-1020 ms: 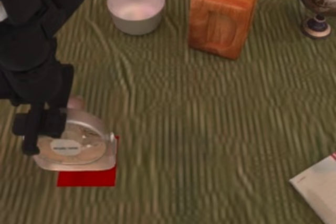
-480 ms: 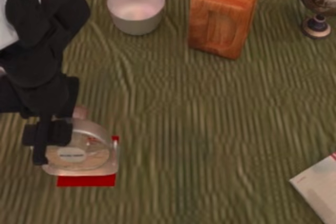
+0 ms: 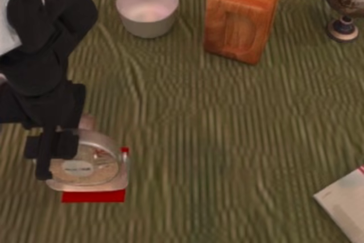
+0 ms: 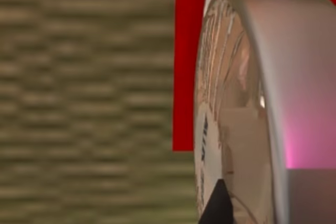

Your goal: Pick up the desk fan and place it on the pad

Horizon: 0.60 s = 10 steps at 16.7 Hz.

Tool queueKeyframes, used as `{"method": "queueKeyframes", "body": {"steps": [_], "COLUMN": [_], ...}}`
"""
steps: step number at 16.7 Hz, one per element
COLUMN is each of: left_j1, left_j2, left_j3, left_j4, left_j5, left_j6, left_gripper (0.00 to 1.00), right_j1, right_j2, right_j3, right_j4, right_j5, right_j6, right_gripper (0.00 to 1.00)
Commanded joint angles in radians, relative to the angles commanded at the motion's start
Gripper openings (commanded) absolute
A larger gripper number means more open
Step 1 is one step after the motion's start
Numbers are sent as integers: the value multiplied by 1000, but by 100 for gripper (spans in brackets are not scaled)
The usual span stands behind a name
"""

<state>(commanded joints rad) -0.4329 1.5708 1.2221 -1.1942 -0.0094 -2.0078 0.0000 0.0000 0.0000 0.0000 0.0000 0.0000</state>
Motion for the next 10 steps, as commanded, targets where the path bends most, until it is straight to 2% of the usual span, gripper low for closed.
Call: {"method": "queueKeyframes", "body": {"steps": [9, 10], "left_j1": [0, 0], "left_j2": [0, 0], "left_j3": [0, 0], "left_j4": [0, 0], "left_j5": [0, 0], "left_j6": [0, 0], "left_gripper": [98, 100], "right_j1": [0, 0], "right_j2": [0, 0], "right_j3": [0, 0], "right_j4": [0, 0], "right_j5": [0, 0], "right_j6": [0, 0], "right_gripper": [100, 100]}}
